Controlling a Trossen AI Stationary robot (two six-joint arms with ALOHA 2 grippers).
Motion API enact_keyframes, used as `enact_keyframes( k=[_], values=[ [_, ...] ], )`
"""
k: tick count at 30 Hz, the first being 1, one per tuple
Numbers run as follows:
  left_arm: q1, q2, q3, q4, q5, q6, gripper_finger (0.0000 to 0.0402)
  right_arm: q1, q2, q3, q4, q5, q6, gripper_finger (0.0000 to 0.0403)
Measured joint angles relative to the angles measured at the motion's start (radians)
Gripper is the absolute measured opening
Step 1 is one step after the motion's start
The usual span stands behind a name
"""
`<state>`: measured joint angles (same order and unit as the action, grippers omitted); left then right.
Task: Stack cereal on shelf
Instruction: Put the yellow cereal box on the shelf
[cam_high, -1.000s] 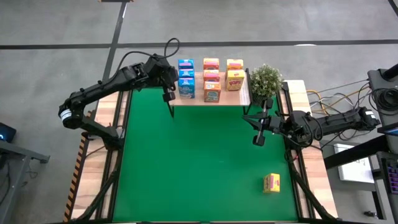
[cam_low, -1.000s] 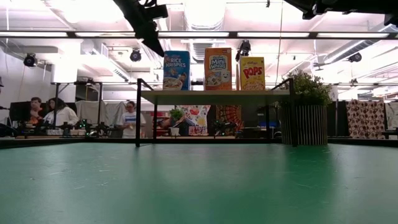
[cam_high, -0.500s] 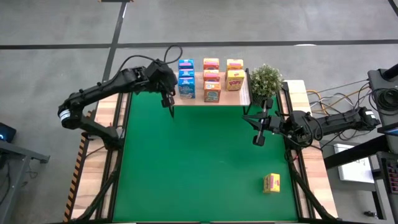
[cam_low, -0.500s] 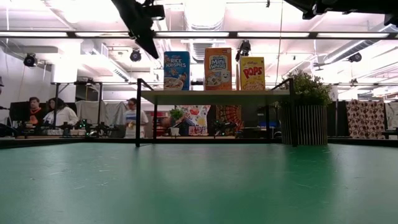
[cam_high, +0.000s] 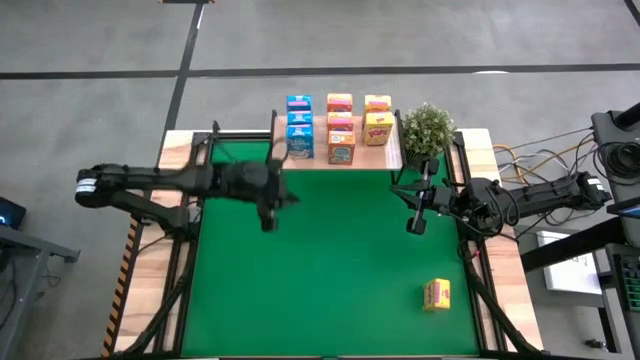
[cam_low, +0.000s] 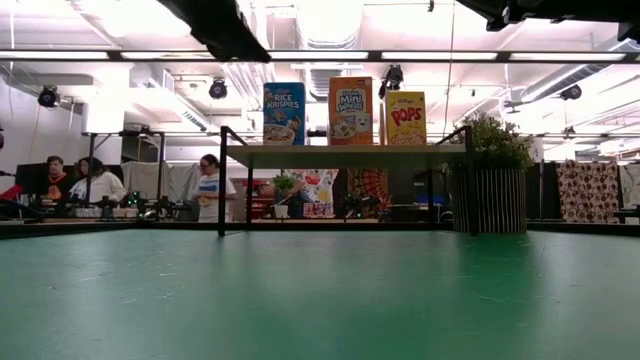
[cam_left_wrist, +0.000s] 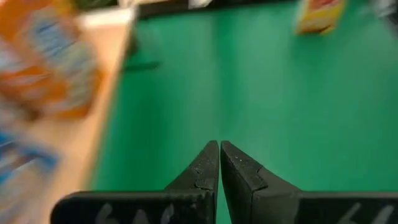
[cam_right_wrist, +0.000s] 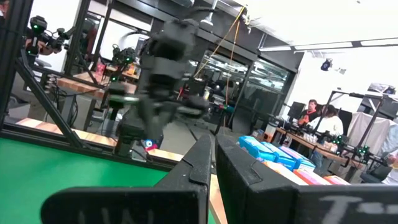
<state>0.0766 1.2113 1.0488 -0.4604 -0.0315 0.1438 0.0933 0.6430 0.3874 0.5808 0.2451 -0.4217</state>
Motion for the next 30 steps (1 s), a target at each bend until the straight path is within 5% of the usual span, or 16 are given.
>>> enact_keyframes(
  k=[5,11,20,30],
  values=[
    [-0.151,-0.039,-0.213,0.291,0.001,-0.005,0.0,0.0,0.0,0.0,0.0,0.0,0.001,0.0012],
    [-0.263,-0.115,-0.352,0.368,-0.001,-0.012,0.0,0.0,0.0,0.0,0.0,-0.003,0.044,0.0012],
    [-0.29,-0.381,-0.515,0.515,-0.003,0.018,0.0,0.008,0.02,0.0,0.008,-0.326,0.32,0.0012],
    [-0.29,-0.553,-0.637,0.655,-0.003,0.074,0.0,0.103,0.067,0.144,-0.16,-0.305,0.603,0.0012]
  ],
)
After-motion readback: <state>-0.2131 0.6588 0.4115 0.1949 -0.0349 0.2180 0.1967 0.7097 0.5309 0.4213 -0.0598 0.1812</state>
